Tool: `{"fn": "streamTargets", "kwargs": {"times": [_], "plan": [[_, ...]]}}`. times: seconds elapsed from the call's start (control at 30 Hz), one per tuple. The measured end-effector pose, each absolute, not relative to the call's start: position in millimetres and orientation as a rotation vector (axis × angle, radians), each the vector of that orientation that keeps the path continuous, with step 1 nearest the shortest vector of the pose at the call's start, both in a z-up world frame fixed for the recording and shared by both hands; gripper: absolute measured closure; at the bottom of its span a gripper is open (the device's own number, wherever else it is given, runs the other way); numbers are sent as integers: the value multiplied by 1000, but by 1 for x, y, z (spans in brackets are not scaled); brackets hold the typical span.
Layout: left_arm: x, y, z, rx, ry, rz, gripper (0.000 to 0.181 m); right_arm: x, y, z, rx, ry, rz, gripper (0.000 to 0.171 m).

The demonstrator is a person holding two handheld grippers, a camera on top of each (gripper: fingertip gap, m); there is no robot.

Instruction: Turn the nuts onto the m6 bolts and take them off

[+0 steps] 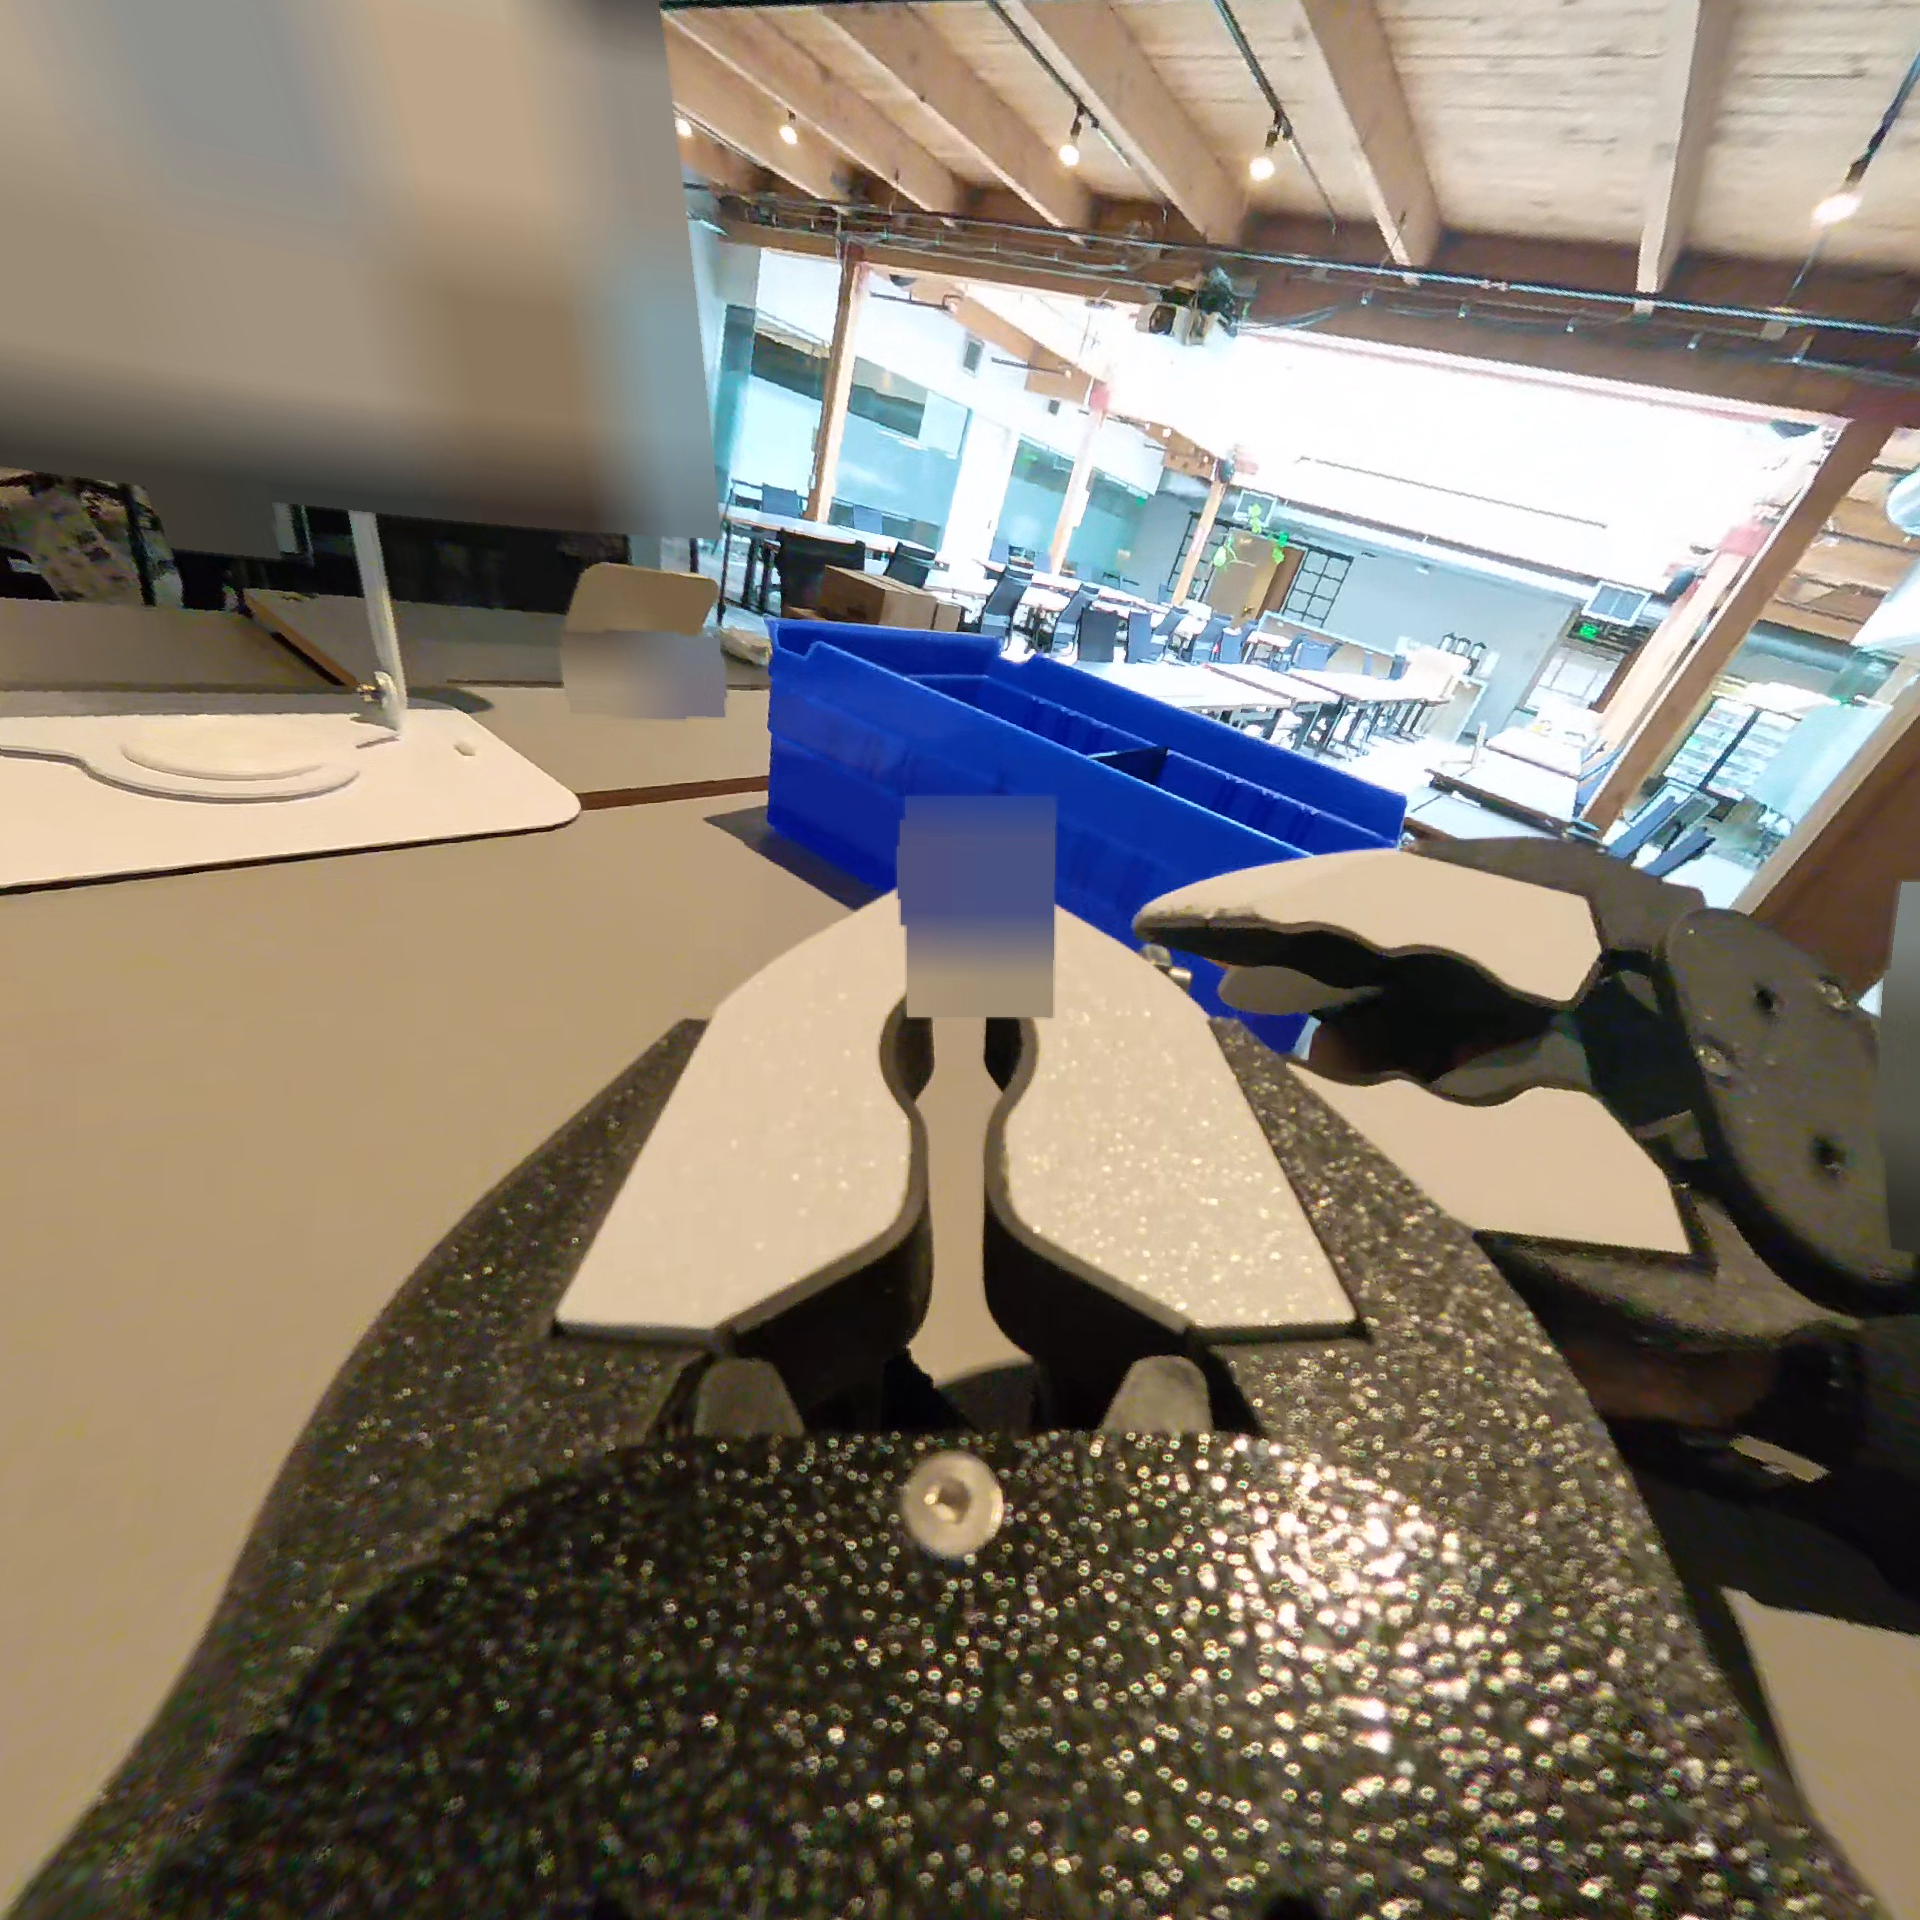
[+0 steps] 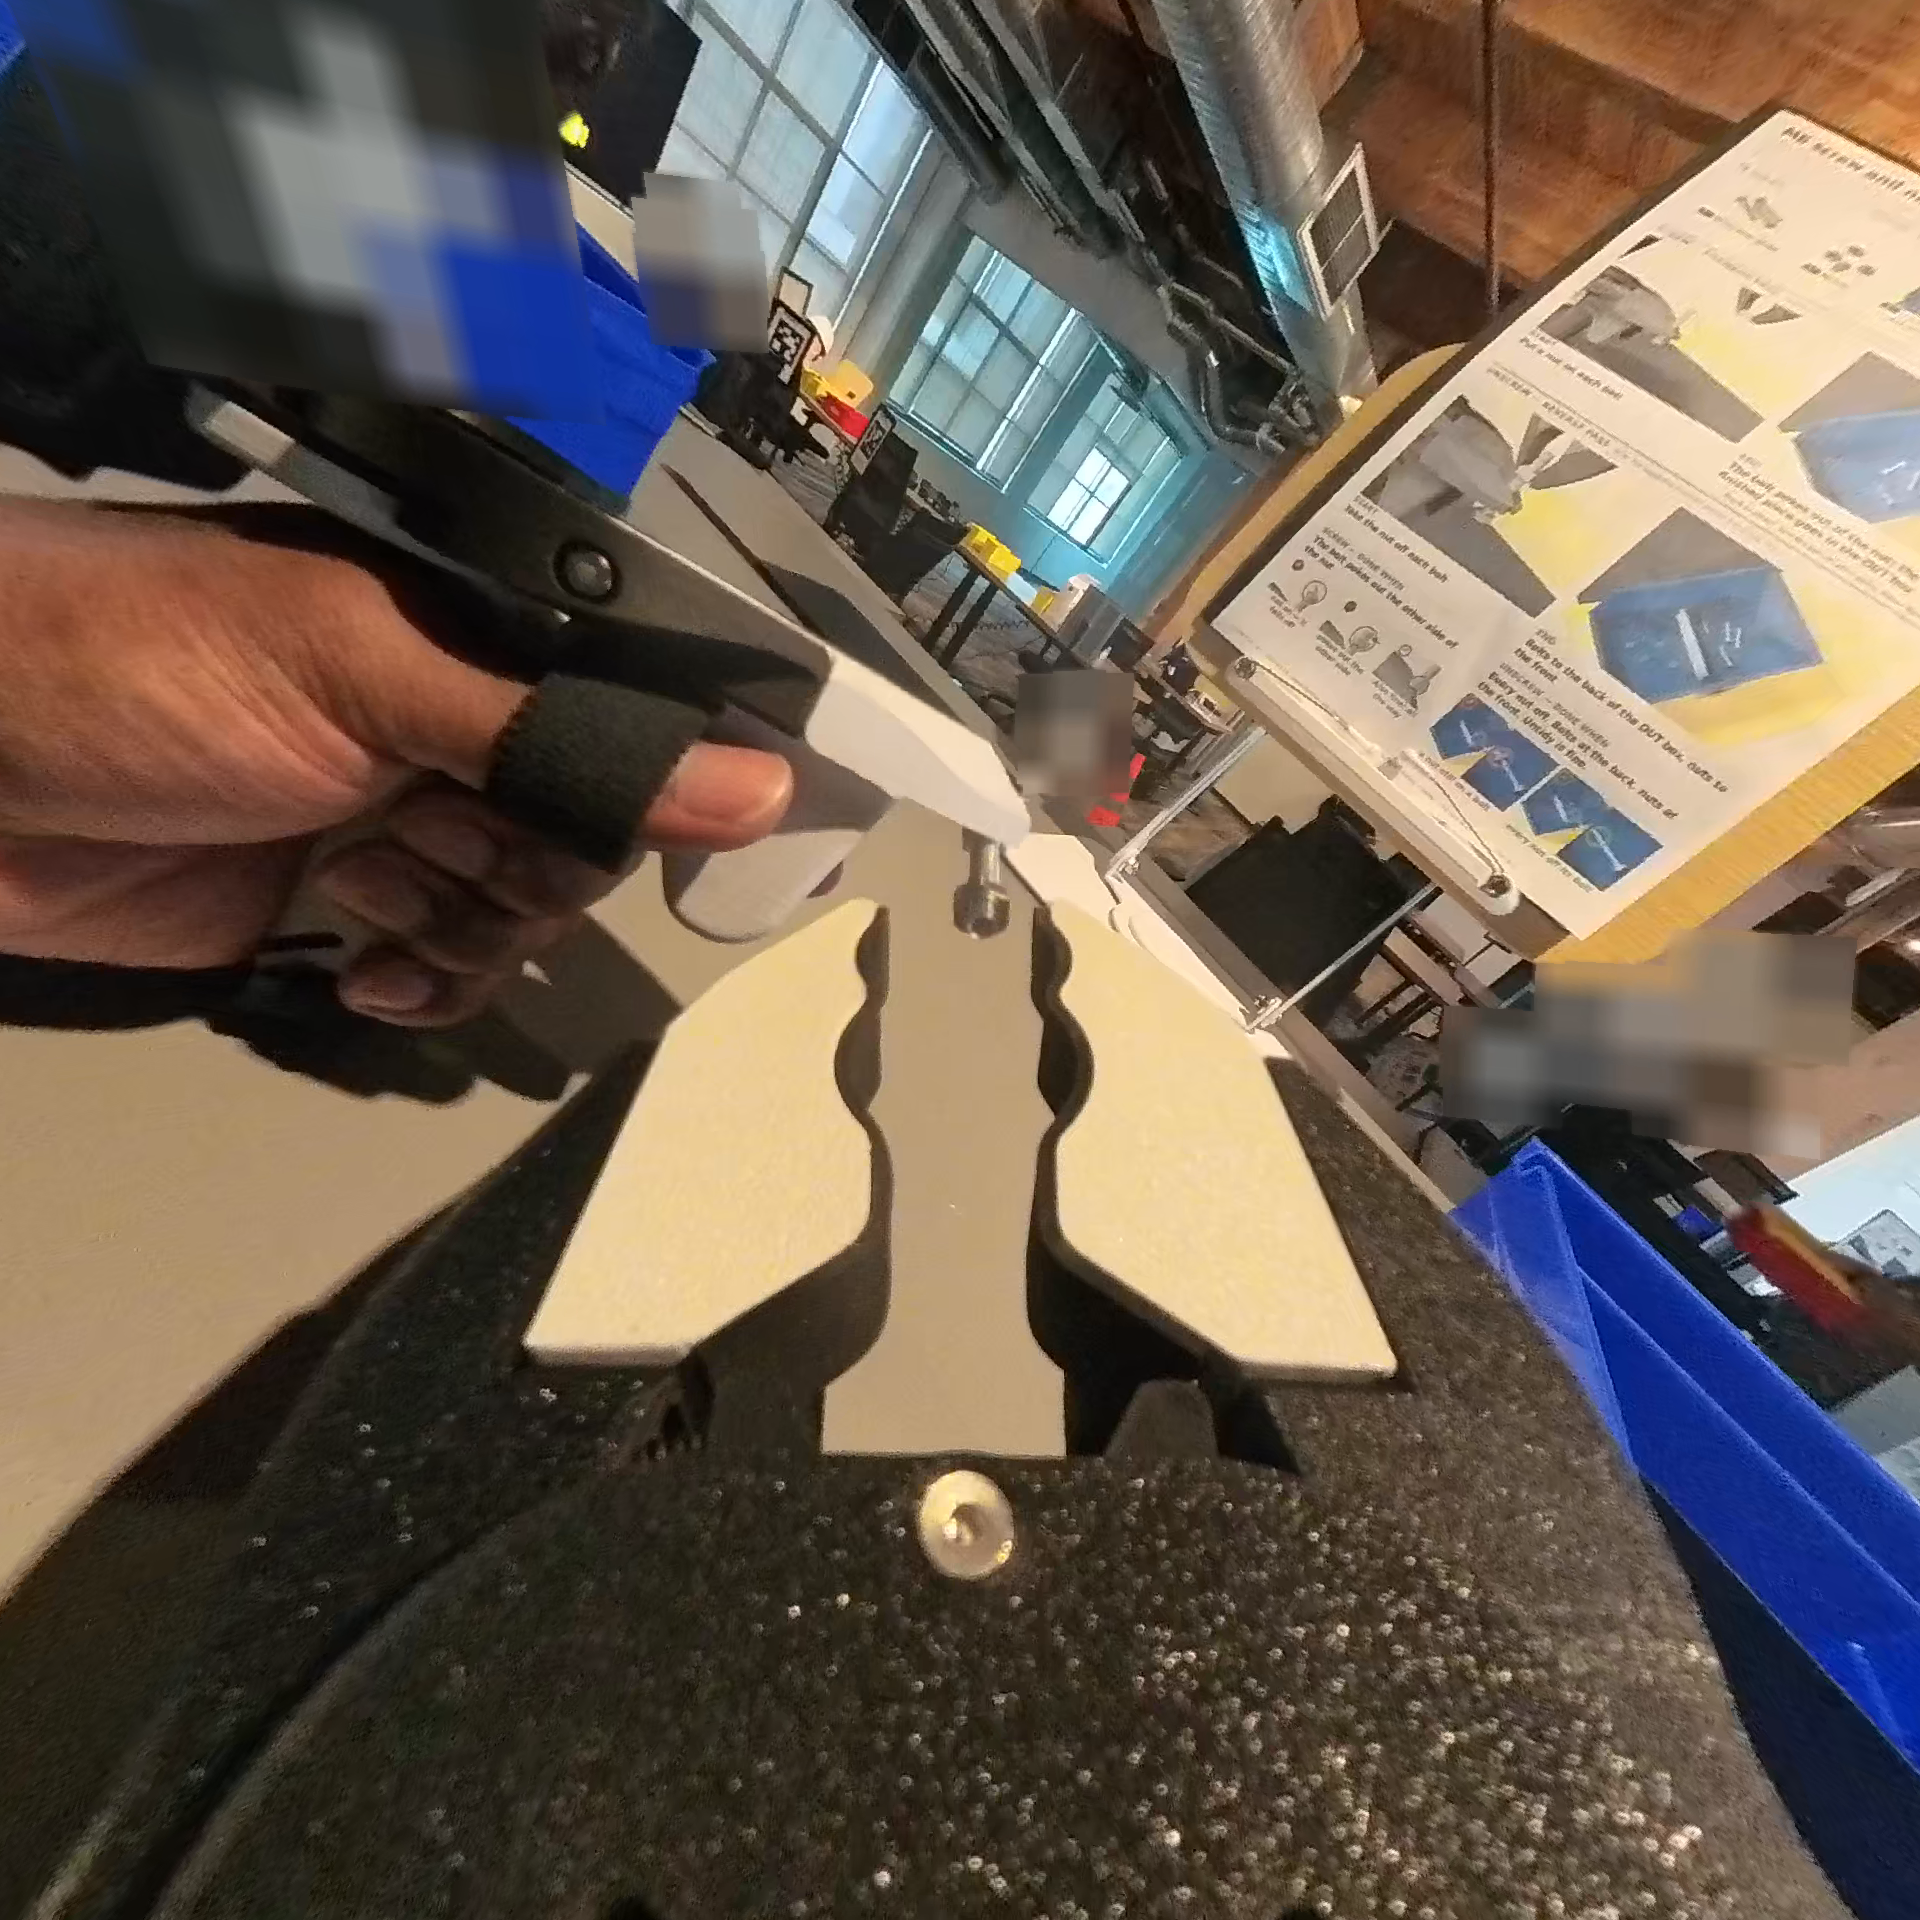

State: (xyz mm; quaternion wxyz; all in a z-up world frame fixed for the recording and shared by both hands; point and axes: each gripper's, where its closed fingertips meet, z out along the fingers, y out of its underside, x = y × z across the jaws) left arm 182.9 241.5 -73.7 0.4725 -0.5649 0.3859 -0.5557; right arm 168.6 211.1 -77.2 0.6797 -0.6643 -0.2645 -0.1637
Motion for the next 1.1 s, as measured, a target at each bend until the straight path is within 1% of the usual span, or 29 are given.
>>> {"fn": "streamTargets", "kwargs": {"times": [0.2,0.23,0.3,0.4,0.43,0.53,0.67,0.73,1.1], "plan": [[186,236,-78,-1400,988,-1339,177,174,213,-80,-1508,-597,-419,149],[186,235,-78,-1399,997,-1334,177,175,213,-82,-1514,-599,-426,150],[187,233,-79,-1401,1012,-1324,177,176,213,-83,-1519,-607,-436,161],[186,231,-78,-1390,1022,-1362,177,176,211,-82,-1528,-608,-393,161],[185,230,-77,-1378,1033,-1391,176,175,210,-81,-1529,-606,-351,161],[173,233,-73,-1324,1069,-1454,153,167,202,-76,-1502,-607,-125,161],[150,221,-67,-1241,1169,-1725,149,148,183,-66,-1429,-657,305,161],[139,209,-64,-1200,1235,-1866,148,146,177,-60,-1394,-663,409,161],[128,163,-72,-1097,1508,-1966,148,128,165,-68,-1381,-788,488,161]]}}
